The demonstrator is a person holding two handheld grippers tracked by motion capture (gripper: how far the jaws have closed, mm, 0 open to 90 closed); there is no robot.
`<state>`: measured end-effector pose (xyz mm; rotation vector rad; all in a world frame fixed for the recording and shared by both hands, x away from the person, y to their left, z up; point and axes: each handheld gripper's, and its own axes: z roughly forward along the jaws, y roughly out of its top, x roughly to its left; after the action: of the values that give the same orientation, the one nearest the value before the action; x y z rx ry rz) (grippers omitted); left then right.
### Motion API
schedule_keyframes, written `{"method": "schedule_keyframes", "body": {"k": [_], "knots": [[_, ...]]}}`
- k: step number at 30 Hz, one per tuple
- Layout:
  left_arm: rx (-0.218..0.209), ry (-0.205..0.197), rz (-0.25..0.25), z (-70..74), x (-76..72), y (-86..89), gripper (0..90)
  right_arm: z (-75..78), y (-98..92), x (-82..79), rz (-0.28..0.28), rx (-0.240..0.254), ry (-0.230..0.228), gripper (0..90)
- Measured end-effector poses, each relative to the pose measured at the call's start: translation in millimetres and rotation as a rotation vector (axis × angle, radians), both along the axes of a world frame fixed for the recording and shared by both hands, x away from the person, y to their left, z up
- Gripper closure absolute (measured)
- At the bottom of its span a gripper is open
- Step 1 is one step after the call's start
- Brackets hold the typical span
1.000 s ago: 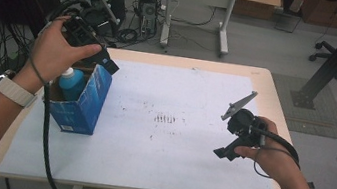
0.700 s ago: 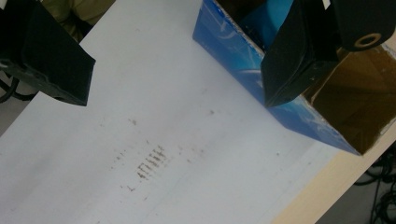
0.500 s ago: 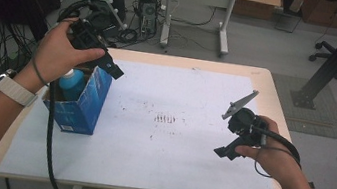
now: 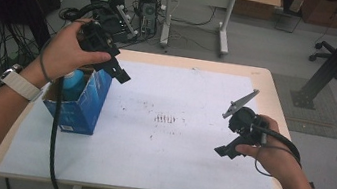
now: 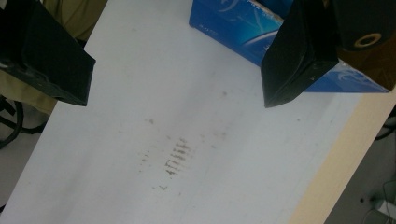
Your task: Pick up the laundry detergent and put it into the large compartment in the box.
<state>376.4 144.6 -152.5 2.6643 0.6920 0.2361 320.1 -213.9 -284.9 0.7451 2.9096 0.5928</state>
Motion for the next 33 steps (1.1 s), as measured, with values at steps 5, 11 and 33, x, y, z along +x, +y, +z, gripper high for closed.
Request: {"method": "schedule_keyframes", "body": {"k": [5,11,33], "knots": [[0.004,0.000,-0.021,-1.7,0.4,-2.6,9.9,0.0,-1.9,-0.1,-0.004,-0.002,0.001,11.0],[0.016,0.002,-0.058,-3.9,-0.8,-9.2,9.9,-0.2,-2.1,0.6,-0.007,0.000,0.003,11.1],[0.027,0.009,-0.104,-16.9,-5.6,-21.2,10.0,-1.3,-2.5,-0.4,-0.013,-0.002,0.006,11.1]]}}
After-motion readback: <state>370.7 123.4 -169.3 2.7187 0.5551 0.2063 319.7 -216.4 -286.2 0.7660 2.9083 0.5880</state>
